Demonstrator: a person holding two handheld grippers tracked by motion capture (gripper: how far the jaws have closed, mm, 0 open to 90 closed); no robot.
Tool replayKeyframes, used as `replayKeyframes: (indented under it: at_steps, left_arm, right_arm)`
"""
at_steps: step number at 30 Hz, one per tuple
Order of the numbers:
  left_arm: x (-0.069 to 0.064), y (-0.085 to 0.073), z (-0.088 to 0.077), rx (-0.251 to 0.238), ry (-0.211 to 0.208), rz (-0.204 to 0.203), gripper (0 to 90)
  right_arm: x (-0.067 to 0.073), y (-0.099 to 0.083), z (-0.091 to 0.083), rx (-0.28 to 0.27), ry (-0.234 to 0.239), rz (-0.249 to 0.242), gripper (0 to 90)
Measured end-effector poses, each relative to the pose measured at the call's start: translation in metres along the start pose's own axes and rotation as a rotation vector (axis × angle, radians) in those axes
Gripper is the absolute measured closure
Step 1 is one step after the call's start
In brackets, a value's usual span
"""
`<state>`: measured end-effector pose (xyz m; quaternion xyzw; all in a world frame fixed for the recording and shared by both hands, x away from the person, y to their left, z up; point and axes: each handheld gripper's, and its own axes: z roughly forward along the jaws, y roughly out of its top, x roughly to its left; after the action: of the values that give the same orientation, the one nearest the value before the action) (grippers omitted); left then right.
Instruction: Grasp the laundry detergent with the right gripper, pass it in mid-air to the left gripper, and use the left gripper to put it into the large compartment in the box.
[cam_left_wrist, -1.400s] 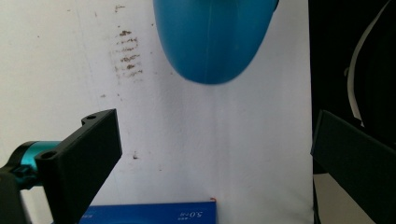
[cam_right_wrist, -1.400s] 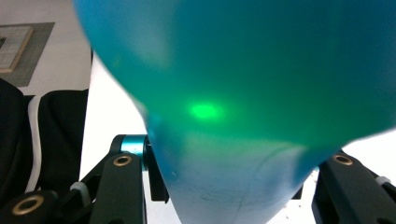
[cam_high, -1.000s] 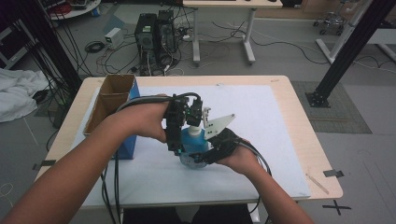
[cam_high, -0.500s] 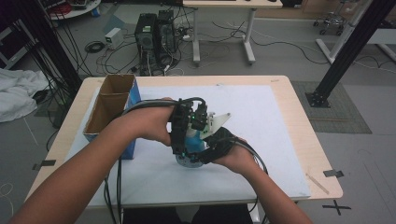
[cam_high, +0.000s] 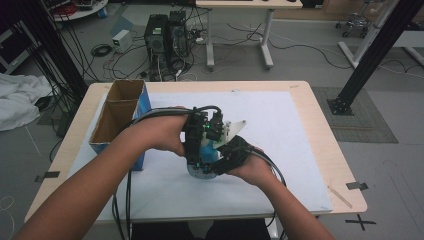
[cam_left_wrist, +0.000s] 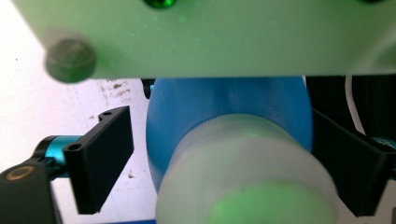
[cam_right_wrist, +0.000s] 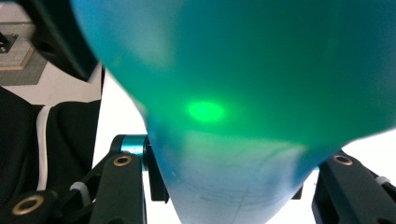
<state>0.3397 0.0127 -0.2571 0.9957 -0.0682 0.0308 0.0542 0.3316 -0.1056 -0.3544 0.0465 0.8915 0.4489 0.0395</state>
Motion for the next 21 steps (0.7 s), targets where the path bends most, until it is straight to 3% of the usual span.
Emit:
replayKeyframes:
  at_steps: [8,21]
  left_arm:
    - [-0.0006,-0.0007,-0.0010,0.006,0.006,0.015,17.5]
    - [0.0000,-0.0014,-0.0006,0.005,-0.012,0.000,25.0]
  right_arm:
    - [0.0005,0.0010,0.0010,0.000,0.002,-0.005,48.1]
    - [0.0014,0.0023,0.0026,0.006,0.005,0.007,48.1]
